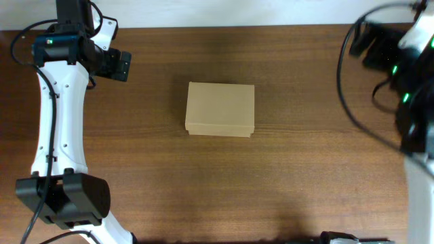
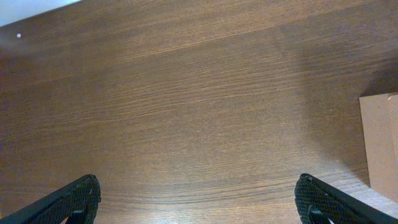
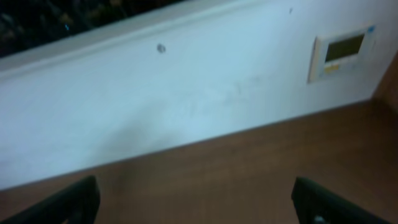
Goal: Pack container
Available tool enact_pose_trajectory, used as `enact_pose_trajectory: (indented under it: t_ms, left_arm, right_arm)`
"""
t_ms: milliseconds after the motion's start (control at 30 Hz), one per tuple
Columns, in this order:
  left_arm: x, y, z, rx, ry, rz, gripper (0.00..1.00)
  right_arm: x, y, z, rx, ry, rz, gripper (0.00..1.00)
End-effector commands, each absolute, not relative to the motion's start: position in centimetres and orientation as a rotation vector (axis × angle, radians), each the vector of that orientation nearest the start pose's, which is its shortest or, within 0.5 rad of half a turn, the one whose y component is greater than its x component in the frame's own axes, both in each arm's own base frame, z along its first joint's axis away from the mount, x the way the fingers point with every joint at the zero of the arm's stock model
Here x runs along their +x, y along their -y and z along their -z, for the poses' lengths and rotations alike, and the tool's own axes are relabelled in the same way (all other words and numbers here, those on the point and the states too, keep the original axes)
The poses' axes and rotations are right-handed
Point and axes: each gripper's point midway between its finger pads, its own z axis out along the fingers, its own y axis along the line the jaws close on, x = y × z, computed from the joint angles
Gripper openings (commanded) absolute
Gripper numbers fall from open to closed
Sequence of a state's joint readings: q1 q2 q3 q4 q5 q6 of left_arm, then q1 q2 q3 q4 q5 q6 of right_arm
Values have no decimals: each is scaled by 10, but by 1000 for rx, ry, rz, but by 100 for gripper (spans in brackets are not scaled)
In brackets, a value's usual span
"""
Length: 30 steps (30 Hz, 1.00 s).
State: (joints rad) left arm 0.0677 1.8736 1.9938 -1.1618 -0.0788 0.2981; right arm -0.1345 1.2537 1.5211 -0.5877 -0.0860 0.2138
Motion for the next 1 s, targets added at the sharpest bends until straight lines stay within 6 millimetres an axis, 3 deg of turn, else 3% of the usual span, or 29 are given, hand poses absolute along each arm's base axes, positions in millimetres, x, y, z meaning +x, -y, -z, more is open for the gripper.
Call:
enact_pose_trajectory:
  t_ms: [0, 200, 400, 567, 800, 967]
  left_arm:
    - [455, -43, -261, 277, -2566, -226, 99]
    - [455, -43, -261, 277, -2566, -226, 100]
    - [455, -43, -261, 277, -2566, -226, 99]
    - [455, -43, -261, 277, -2566, -226, 99]
    - [455, -43, -261, 277, -2566, -226, 99]
    - [455, -43, -261, 277, -2566, -226, 99]
  right_arm:
    - [359, 32, -391, 278, -1848, -143, 99]
    - [280, 22, -336, 256, -1738, -143, 99]
    - [229, 10, -281, 304, -1649, -235, 99]
    - [219, -9, -245, 232, -1647, -298, 99]
    - [226, -8, -191, 251, -1728, -290, 99]
    - [228, -5, -170, 274, -1767, -268, 99]
